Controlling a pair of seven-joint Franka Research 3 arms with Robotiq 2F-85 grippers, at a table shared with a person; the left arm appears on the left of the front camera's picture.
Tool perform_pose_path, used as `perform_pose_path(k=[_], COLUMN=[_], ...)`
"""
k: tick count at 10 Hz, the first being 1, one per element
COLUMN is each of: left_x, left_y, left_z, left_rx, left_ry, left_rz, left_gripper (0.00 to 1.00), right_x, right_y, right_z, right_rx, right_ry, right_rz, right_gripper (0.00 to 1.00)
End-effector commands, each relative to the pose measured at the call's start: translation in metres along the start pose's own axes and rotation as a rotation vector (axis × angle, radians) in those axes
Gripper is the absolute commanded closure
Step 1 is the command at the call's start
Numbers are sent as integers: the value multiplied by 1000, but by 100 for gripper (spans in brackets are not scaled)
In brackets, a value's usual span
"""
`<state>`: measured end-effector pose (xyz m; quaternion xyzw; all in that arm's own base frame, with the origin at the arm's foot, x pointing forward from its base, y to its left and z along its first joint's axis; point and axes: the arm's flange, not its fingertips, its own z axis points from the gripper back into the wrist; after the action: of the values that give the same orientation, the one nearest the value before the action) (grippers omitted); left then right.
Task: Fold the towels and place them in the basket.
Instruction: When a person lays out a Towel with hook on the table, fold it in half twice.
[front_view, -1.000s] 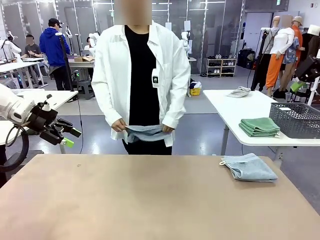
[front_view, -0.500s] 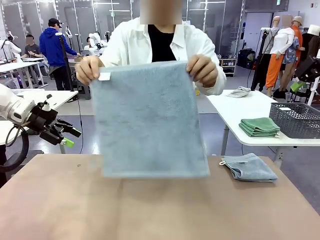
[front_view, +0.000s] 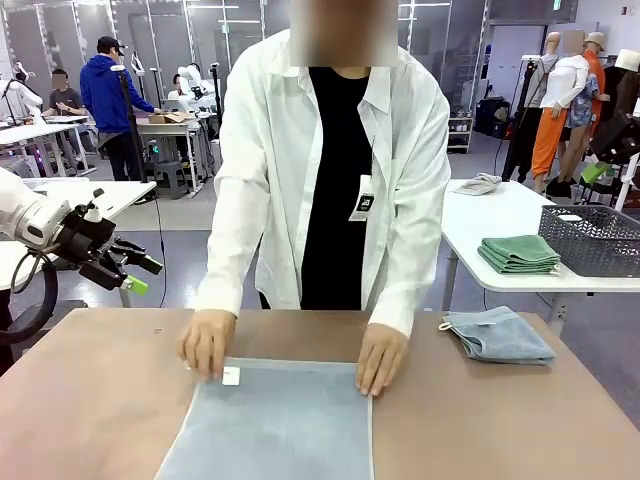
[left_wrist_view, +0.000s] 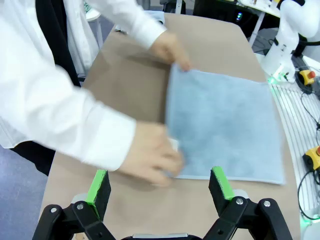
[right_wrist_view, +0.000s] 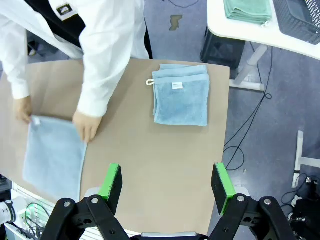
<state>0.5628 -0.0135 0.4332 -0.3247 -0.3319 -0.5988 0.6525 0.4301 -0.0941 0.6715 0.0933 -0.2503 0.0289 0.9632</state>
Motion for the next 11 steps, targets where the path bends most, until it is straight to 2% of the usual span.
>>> perform_pose_path(k=[1,11], left_x=[1,1], left_y=[0,0], left_z=[0,0], left_rx=[0,0], left_ry=[0,0], left_rz=[-3,-3], left_gripper=[0,0], right_x=[3,3], right_y=[1,1], right_z=[1,1], right_rx=[-1,-1], right_ry=[2,2], right_rz=[-11,-11], right_gripper=[11,11])
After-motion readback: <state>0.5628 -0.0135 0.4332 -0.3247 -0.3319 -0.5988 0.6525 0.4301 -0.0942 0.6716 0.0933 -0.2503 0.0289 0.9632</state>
